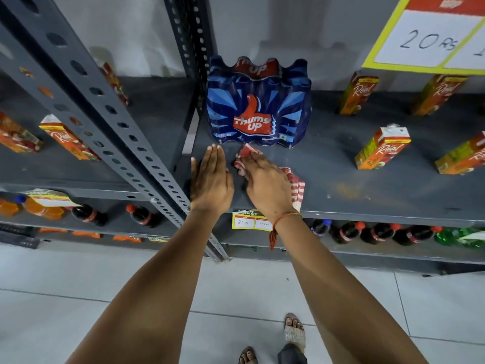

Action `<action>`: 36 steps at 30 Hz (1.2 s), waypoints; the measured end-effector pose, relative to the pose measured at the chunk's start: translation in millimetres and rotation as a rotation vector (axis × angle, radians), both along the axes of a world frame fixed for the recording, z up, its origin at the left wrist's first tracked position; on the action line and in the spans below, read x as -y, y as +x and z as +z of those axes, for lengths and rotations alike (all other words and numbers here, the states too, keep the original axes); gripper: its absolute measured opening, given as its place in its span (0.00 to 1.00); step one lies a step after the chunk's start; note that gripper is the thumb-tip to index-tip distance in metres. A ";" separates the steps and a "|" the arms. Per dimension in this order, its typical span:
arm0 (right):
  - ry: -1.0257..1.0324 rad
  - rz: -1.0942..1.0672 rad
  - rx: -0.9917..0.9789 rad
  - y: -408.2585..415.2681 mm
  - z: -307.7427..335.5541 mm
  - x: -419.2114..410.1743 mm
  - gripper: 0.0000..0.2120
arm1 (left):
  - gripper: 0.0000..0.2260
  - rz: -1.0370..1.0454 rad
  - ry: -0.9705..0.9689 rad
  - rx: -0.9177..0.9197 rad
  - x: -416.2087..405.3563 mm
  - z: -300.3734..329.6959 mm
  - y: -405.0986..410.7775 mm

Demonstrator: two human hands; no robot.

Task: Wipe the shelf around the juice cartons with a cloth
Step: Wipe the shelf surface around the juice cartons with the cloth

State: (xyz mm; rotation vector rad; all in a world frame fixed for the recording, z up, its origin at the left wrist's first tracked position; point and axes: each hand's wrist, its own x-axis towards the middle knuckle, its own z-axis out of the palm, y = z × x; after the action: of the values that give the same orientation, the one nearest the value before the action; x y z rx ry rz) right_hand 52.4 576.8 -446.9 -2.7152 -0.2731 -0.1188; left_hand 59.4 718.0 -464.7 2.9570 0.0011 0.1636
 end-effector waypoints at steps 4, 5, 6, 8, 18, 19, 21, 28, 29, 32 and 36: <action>-0.013 -0.109 -0.013 -5.7 1.8 19.7 0.26 | 0.25 -0.014 -0.030 -0.040 0.6 0.8 3.2; -0.021 -0.134 -0.014 -7.5 2.7 25.1 0.27 | 0.25 -0.018 -0.032 -0.052 0.5 1.1 3.5; -0.028 -0.158 -0.015 -9.5 3.7 31.1 0.27 | 0.25 -0.020 -0.026 -0.063 0.6 1.5 3.9; -0.034 -0.204 -0.019 -14.2 4.9 44.0 0.28 | 0.25 -0.019 -0.005 -0.085 0.1 2.0 4.5; -0.052 -0.410 -0.064 -43.9 10.9 110.8 0.31 | 0.25 -0.012 0.028 -0.112 0.6 1.6 4.5; -0.011 -0.439 -0.053 -43.6 13.2 114.2 0.30 | 0.25 -0.010 0.030 -0.111 0.6 1.3 4.6; 0.049 -0.471 -0.007 -40.7 16.9 111.9 0.29 | 0.25 -0.009 0.033 -0.109 0.8 0.6 4.8; -0.085 -0.087 0.035 -36.9 4.7 55.2 0.27 | 0.25 -0.020 0.031 -0.093 1.0 -4.0 4.6; -0.091 -0.073 0.023 -34.7 2.6 55.1 0.26 | 0.25 -0.023 0.032 -0.088 1.1 -5.2 4.9; -0.065 -0.091 -0.010 -30.9 1.6 62.2 0.26 | 0.25 -0.025 0.040 -0.088 0.8 -5.8 5.6; -0.048 -0.150 -0.056 -34.0 4.6 74.0 0.28 | 0.25 -0.042 0.009 -0.104 7.9 0.3 2.3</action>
State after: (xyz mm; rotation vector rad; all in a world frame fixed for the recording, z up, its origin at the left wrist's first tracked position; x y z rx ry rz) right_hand 18.4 502.8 -442.3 -2.7801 -0.0567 -0.0788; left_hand 61.7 710.1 -464.4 2.9678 -0.0484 0.0040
